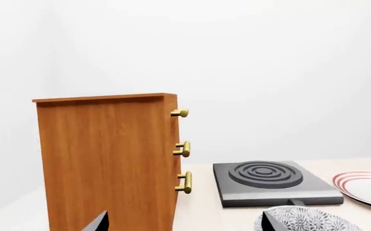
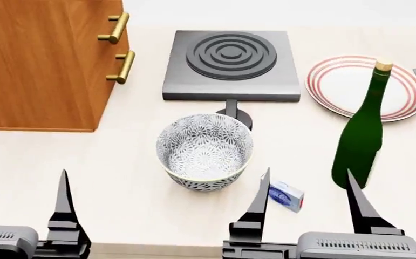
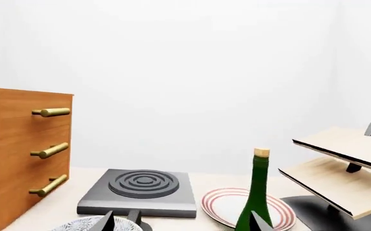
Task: Put the bowl on the top of the cabinet.
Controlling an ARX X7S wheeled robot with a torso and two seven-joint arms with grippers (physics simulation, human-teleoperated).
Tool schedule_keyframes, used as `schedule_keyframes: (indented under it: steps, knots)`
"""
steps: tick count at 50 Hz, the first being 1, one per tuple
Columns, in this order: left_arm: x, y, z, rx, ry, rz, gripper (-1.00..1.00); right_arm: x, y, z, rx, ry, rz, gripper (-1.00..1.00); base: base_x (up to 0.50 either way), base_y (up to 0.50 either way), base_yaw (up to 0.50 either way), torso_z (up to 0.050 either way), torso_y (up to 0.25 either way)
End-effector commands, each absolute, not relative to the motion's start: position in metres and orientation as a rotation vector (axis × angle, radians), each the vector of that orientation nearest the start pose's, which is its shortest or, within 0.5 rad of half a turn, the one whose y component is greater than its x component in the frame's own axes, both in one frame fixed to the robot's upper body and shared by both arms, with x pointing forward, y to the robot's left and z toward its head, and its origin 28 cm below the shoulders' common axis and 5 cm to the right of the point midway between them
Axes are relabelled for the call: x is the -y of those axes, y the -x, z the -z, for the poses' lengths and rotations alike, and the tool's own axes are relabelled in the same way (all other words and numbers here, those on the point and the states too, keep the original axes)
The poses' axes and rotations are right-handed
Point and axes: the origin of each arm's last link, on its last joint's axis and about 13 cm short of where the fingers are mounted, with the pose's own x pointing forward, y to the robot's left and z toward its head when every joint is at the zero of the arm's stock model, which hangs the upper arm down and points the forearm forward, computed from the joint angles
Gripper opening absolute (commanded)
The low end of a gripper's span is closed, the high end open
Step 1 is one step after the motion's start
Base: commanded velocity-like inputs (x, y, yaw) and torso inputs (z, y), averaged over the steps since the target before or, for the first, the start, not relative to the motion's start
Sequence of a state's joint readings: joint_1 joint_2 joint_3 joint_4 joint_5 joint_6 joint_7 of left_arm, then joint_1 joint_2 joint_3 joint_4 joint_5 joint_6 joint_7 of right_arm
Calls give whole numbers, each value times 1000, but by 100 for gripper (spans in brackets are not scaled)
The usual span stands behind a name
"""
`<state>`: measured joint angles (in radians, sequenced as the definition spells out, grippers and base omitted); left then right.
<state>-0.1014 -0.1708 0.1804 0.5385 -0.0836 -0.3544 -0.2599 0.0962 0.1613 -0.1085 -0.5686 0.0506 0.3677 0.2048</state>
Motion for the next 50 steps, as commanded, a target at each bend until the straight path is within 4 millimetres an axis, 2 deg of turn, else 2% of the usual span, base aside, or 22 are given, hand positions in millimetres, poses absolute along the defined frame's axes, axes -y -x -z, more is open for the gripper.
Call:
schedule_keyframes:
  steps: [1,5,38,50]
  knots:
    - [-197,-214,-119,269,-49,-31,100,101,-214,-125,292,86,66,100,0,0,0,0,0]
    - [-197,-213,-118,267,-50,-31,100,102,-213,-124,288,75,48,100,0,81,0,0,0]
    - [-198,-213,-118,269,-46,-33,100,100,-214,-122,282,84,51,100,0,500,0,0,0]
    - [-198,-214,-117,268,-44,-33,100,100,-214,-121,288,87,46,100,0,110,0,0,0]
